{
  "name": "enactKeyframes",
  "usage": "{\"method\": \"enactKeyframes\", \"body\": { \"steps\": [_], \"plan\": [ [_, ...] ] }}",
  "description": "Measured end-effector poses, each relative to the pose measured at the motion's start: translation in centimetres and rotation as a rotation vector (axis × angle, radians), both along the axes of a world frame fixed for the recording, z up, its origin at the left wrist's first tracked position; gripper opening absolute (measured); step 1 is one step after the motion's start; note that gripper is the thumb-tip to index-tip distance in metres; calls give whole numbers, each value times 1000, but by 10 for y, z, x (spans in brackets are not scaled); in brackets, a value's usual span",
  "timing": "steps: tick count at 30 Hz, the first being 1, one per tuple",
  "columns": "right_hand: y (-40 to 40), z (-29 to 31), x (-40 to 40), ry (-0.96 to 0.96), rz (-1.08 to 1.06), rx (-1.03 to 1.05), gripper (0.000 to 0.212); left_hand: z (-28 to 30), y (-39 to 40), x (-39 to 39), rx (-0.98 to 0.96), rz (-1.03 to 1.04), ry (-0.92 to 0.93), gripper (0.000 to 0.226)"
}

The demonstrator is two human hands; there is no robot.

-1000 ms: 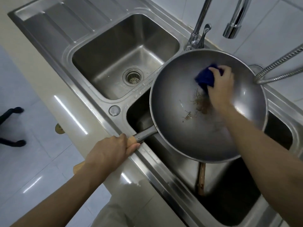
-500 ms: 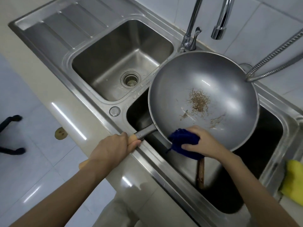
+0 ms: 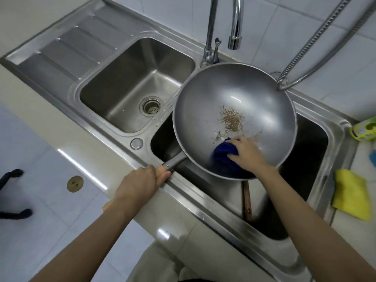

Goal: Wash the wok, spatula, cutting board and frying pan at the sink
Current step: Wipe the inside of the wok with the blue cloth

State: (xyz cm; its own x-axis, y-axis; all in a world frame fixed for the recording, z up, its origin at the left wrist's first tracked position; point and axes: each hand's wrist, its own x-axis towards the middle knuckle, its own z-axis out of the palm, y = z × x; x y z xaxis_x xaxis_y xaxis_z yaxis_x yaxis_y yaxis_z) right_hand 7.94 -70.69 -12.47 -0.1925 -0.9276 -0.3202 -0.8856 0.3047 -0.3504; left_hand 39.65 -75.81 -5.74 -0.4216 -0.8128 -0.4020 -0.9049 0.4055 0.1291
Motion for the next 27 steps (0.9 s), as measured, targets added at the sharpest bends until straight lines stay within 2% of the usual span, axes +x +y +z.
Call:
{"method": "enactKeyframes", "body": {
  "steps": [3, 5, 8, 11, 15, 18, 21, 23, 27],
  "plan": [
    [23, 12, 28, -200, 33, -11, 44, -1, 1, 1, -28, -11, 5, 56],
    [40, 21, 37, -247, 15, -53, 42, -1, 0, 1, -13, -10, 3, 56],
    [66, 36, 40, -213, 2, -134, 46, 1, 0, 0, 2, -18, 11, 57],
    [99, 48, 39, -59, 3, -193, 53, 3, 0, 1, 47, -11, 22, 56],
    [167, 62, 24, 37, -256, -297, 59, 7, -1, 0, 80, -41, 31, 49],
    [228, 63, 11, 133, -497, -393, 62, 5, -3, 1, 36, -190, -36, 45],
    [279, 58, 2, 170, -696, -415, 57, 2, -7, 2, -1, -334, -119, 44],
    [299, 52, 3, 149, -759, -407, 54, 5, -6, 1, -21, -393, -146, 43],
    [303, 48, 9, 174, -782, -354, 51, 10, -1, -1, -27, -377, -119, 46]
  ]
}}
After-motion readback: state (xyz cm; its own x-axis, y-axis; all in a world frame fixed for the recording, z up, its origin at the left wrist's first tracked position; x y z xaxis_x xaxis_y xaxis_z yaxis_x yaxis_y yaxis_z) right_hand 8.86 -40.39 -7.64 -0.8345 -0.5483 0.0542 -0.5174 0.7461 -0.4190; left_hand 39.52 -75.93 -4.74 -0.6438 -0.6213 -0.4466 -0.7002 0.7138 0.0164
